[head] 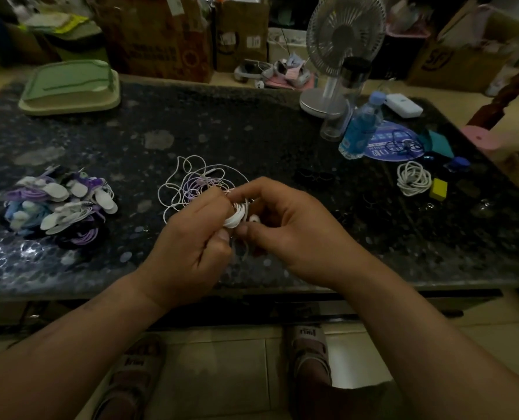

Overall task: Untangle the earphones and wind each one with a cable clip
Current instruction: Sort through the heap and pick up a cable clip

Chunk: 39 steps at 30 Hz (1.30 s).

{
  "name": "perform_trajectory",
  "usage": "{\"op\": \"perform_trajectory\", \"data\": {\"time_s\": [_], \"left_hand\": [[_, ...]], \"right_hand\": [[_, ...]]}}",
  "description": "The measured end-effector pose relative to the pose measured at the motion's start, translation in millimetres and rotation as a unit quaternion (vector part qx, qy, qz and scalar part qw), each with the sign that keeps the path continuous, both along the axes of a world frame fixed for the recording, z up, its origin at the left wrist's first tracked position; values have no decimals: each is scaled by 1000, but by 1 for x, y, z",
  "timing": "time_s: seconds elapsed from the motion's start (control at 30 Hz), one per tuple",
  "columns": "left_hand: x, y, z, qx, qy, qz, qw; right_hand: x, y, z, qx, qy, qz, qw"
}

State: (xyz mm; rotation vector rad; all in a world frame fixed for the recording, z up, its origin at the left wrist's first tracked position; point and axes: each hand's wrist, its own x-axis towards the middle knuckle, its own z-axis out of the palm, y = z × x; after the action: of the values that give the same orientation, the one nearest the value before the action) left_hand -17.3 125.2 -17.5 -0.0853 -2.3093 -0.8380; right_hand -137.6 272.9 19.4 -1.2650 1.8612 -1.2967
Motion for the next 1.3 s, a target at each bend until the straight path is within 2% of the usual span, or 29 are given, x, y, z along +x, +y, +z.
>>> {"op": "perform_trajectory", "data": {"time_s": [0.07, 0.23, 0.4, 0.63, 0.83, 0.97, 1.3], "left_hand": [[0, -1, -1, 5, -3, 12, 1000], [0, -3, 3, 1, -2, 9, 1000], [1, -7, 5, 3, 3, -6, 1000], [1, -7, 6, -3, 0, -47, 999], [0, -9, 2, 8, -26, -37, 999], [0, -8, 1, 9, -34, -32, 999], [-1, -7, 6, 98, -60, -31, 993]], "right_hand": [[1, -1, -2, 5, -16, -5, 1000], [3, -1, 1, -10, -124, 4, 992], [4, 1, 8, -20, -158, 10, 987], [1, 0, 6, 4, -116, 42, 992], [1, -2, 0, 26, -71, 1, 997], [1, -2, -1, 33, -83, 2, 996], [-5, -3, -1, 33, -160, 34, 986]]}}
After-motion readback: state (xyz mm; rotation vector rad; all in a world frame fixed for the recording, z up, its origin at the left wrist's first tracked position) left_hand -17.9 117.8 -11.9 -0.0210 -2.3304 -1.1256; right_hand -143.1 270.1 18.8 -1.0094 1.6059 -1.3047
